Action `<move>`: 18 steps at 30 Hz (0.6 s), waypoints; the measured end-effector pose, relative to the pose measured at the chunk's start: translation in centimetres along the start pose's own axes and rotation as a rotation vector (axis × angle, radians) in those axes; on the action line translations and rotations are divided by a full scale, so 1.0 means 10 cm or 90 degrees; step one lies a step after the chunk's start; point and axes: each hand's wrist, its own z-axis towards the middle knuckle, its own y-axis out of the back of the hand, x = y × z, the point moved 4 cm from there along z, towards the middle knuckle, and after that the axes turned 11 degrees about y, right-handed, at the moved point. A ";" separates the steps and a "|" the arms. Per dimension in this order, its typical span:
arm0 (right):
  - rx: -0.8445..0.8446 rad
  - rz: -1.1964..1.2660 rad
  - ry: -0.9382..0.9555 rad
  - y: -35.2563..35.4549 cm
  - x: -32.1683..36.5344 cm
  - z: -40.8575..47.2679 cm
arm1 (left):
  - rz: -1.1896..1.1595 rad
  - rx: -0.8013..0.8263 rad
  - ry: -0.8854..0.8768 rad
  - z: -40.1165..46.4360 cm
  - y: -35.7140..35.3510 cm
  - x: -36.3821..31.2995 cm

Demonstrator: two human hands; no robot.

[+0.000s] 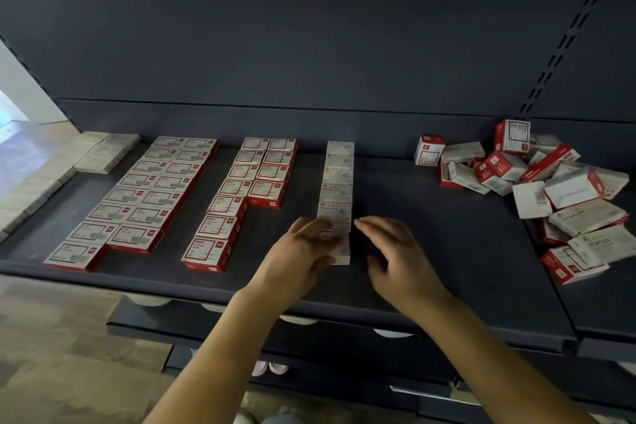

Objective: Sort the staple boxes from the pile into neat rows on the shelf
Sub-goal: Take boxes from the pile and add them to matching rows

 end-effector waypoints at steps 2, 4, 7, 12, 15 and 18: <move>-0.003 -0.004 -0.005 -0.01 0.00 -0.01 | -0.014 -0.020 0.019 0.00 0.00 0.02; 0.003 0.000 -0.015 -0.02 -0.02 -0.02 | -0.020 -0.020 0.048 0.00 -0.04 0.04; 0.012 -0.005 -0.025 -0.03 -0.03 -0.03 | -0.038 -0.004 0.065 0.03 -0.08 0.06; 0.019 -0.008 -0.029 -0.02 -0.05 -0.06 | -0.082 0.012 0.042 0.04 -0.10 0.10; 0.011 -0.012 -0.028 -0.02 -0.05 -0.06 | -0.111 0.031 0.044 0.03 -0.12 0.12; 0.019 -0.003 -0.042 -0.02 -0.05 -0.05 | -0.121 0.027 0.034 0.03 -0.12 0.12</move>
